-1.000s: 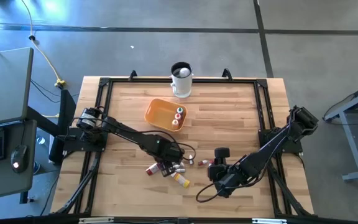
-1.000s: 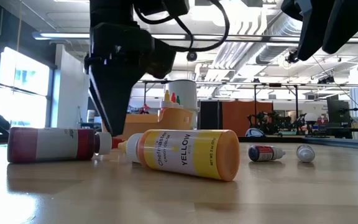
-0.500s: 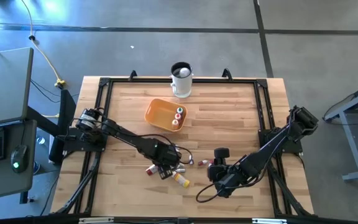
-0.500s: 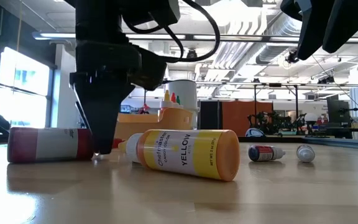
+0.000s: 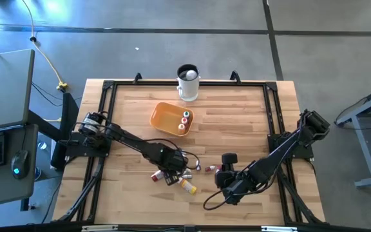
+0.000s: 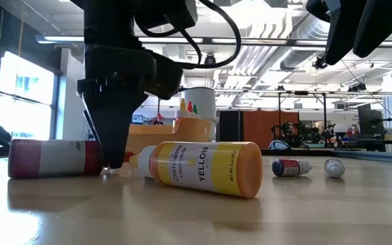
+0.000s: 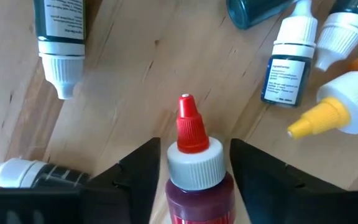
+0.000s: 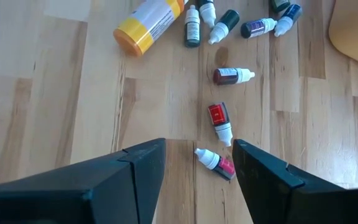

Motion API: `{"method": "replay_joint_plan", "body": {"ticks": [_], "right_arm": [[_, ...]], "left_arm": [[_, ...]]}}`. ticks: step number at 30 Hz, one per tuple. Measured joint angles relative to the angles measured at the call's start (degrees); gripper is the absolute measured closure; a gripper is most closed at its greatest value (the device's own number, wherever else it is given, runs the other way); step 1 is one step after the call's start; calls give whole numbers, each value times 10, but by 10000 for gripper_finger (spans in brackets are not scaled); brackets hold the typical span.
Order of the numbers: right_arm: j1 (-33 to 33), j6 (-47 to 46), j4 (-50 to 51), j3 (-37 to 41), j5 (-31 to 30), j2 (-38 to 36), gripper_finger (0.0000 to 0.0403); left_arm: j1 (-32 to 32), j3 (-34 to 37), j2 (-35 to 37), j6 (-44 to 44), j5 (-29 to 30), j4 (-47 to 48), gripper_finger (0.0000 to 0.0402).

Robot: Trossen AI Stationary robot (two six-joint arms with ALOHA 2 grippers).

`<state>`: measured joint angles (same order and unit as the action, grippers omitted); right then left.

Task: Pick & Place food coloring
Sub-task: Put the large red food coloring bottle into the yellow bin

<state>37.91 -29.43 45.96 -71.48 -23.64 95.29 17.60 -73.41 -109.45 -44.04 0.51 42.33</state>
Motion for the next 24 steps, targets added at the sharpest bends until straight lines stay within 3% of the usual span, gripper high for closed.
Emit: {"method": "replay_joint_plan", "body": {"ticks": [8, 16, 21, 24], "right_arm": [[0, 0, 0, 0, 0, 0, 222], [0, -1, 0, 0, 0, 0, 222], [0, 0, -2, 0, 0, 0, 222], [0, 0, -2, 0, -2, 0, 222]], "left_arm": [[-23, 0, 0, 4, -7, -3, 277], [-34, -3, 4, 23, -23, 0, 286], [-29, -48, 5, 65, 5, 16, 287], [-23, -87, 5, 95, 56, 42, 287]]}}
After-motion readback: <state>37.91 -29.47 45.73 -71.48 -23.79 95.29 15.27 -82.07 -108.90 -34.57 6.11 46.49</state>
